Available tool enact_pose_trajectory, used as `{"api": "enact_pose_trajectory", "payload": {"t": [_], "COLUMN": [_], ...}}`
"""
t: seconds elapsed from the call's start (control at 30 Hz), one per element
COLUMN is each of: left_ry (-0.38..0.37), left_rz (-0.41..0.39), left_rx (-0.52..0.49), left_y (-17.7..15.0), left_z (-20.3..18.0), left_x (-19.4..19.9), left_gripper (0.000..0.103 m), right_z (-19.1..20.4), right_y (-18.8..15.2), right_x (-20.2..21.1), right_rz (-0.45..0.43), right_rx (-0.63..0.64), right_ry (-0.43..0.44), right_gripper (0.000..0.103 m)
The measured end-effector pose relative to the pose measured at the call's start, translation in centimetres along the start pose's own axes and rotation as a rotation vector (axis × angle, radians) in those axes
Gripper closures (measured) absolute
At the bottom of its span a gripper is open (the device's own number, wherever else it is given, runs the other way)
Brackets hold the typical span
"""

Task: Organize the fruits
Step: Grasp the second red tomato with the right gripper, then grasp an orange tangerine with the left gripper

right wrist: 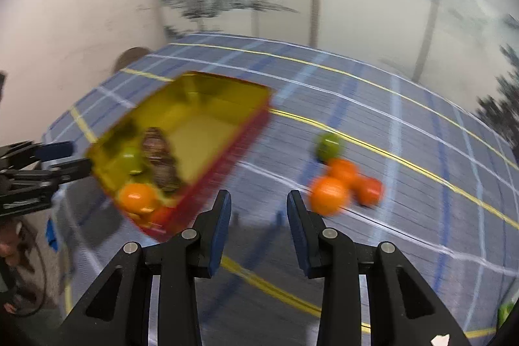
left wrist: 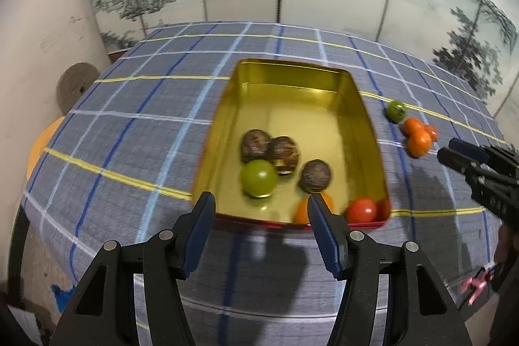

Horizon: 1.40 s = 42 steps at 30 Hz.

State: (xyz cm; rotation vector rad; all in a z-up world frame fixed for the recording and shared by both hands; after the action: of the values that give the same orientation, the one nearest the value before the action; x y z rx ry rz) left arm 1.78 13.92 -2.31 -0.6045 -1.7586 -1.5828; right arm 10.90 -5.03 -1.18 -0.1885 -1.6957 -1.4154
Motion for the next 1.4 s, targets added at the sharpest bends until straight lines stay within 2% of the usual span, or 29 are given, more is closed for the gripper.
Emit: {"api": "enact_pose_trajectory", "payload": {"t": [0.17, 0.33, 0.87, 0.97, 1.17, 1.4], "left_ry": [-0.049, -0.086, -0.146, -0.150, -0.188, -0.245], "left_rz": [0.014, 0.032, 0.055, 0.054, 0.069, 0.098], "left_rx": [-0.036, -0.069, -0.142, -0.152, -0.149, -0.143], "left_y": [0.4, 0.9, 3.7, 4.0, 4.2, 4.2], "left_z": [-2.7, -5.3, -12.7, -14.0, -16.3, -19.3], "left_x": [-0.6, -1.5, -4.5, -5.1, -6.6, -8.7], "left_gripper": [0.043, 0.043, 0.043, 0.043, 0.043, 0.043], "right_z": [-5.7, -8.7, -10.5, -10.4, -10.8, -14.8], "right_y": [-1.4, -2.5, -1.5, -1.3, -2.3, -4.9], "right_x": [-0.4, -2.1, -7.7, -7.9, -6.9, -4.0], "right_rz": [0.024, 0.058, 0.083, 0.074, 0.070, 0.065], "right_rx": [-0.074, -0.098, -0.062, -0.052, -0.047, -0.141], "right_ry": [-0.089, -0.105, -0.067, -0.059, -0.084, -0.172], "right_gripper": [0.069, 0.069, 0.070, 0.073, 0.074, 0.074]}}
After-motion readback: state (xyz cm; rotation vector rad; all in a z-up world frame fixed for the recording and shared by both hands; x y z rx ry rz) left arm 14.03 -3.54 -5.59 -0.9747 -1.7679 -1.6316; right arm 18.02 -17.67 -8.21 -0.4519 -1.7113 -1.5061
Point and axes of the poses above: each gripper's, at about its wrist camera, not at the fingertips, and x roughly against the way its jaws point, z to its left, y to its top, the point moved 2 cm from there along -x, roughly the way its jaws point, and after that the axes turned 4 degrees about -z, right-handed, at the moved point
